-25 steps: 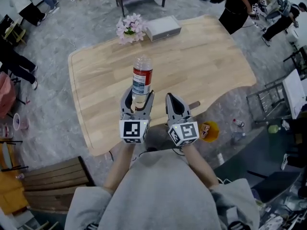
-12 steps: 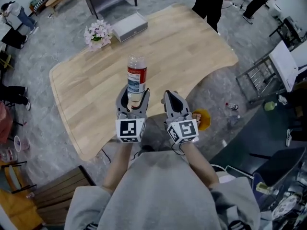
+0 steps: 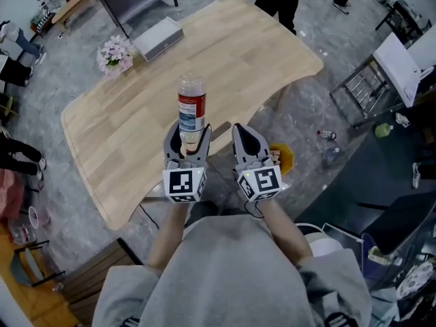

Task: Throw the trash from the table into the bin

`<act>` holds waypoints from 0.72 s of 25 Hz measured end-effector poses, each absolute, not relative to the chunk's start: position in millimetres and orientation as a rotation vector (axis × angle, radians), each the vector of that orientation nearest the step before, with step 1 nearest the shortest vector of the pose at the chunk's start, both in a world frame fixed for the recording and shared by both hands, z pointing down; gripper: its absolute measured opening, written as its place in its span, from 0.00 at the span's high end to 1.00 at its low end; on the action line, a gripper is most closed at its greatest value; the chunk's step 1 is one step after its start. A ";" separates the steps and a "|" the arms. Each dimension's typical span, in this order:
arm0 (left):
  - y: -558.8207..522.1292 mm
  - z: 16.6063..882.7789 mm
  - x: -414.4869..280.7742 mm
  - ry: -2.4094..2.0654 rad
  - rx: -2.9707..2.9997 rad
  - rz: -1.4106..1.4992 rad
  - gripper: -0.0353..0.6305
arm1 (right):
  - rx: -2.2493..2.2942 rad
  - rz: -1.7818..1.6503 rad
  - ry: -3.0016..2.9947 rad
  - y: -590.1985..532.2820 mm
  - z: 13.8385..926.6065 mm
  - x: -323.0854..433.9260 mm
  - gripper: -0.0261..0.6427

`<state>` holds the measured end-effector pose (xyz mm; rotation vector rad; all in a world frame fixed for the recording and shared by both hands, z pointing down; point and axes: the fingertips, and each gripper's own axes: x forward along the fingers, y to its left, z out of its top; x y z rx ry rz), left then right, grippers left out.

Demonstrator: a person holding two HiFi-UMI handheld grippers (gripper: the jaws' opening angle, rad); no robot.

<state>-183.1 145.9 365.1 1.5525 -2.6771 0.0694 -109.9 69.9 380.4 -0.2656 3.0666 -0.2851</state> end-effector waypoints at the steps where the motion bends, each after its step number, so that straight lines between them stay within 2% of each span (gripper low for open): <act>1: 138.6 366.1 -178.2 -2.663 1.575 0.071 0.52 | -0.292 -0.287 3.063 64.4 381.8 -103.9 0.96; 18: -3.2 383.1 -107.5 -2.202 2.166 0.068 0.52 | -0.993 -0.291 2.906 -38.0 401.8 -16.1 0.96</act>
